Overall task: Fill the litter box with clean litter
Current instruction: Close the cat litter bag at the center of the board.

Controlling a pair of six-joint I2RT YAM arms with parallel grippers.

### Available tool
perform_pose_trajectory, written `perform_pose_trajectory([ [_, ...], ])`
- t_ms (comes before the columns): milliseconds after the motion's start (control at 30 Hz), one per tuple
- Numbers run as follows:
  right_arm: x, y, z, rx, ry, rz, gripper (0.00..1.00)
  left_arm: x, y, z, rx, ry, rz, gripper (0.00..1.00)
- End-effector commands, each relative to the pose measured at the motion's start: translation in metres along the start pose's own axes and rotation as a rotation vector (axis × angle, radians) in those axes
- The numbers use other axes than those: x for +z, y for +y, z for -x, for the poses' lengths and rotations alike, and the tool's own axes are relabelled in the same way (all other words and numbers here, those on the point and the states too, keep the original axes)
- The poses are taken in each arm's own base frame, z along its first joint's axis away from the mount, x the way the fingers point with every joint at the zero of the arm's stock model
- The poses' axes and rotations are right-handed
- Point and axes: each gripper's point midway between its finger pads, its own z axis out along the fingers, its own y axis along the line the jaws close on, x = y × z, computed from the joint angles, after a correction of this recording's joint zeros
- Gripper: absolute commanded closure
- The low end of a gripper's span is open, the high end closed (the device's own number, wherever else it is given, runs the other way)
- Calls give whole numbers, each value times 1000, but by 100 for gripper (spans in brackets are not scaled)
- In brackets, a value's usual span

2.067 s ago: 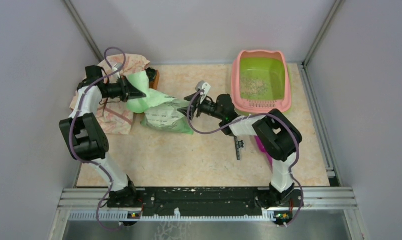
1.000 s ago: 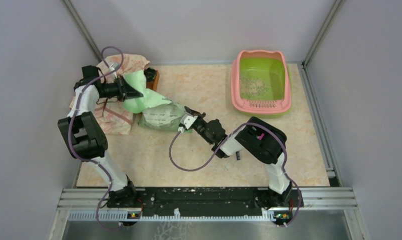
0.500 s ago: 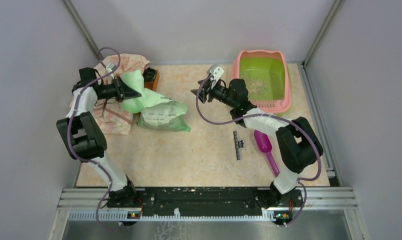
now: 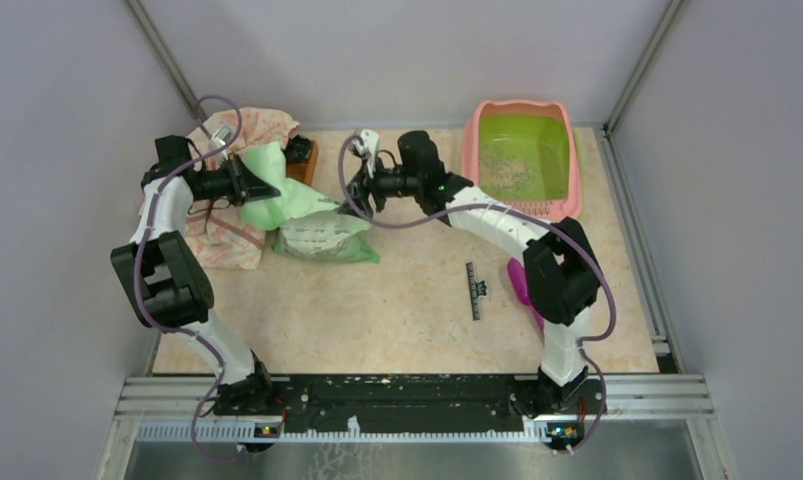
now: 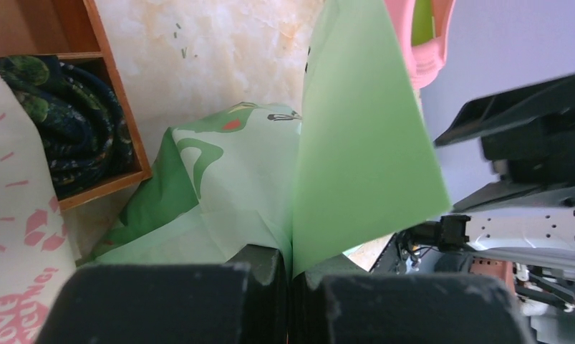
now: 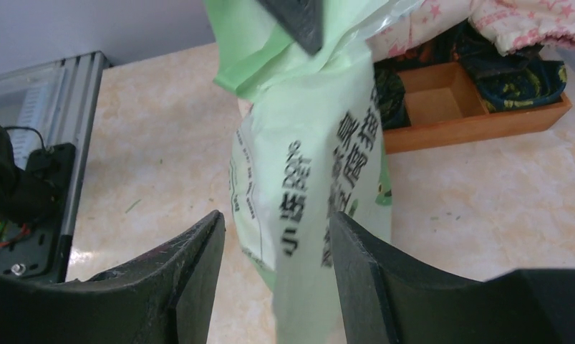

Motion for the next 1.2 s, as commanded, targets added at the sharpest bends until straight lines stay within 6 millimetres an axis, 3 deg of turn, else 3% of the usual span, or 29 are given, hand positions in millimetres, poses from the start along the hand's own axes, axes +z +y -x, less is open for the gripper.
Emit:
perform_pose_trajectory([
  [0,-2,-7,37,133,50,85,44,-23,-17,27,236,-90,59,100],
  [200,-2,-20,60,222,72,108,43,-32,-29,34,355,-119,103,100],
  [267,2,-24,56,269,112,107,42,-34,-33,36,393,-135,121,100],
  [367,13,-22,48,310,162,138,32,-36,-36,38,418,-144,130,100],
  [667,35,-17,19,338,246,85,25,-31,-30,37,422,-140,140,100],
  [733,38,-13,18,337,245,91,24,-29,-30,36,421,-138,136,100],
  [767,40,-12,19,336,241,94,15,-29,-30,36,422,-139,134,100],
  [800,42,-10,21,336,234,99,12,-28,-30,36,424,-138,131,100],
  [1000,55,-2,28,349,207,117,5,-25,-30,34,419,-135,117,100],
  [1167,62,-2,14,310,261,48,5,-23,-31,34,416,-133,107,100],
])
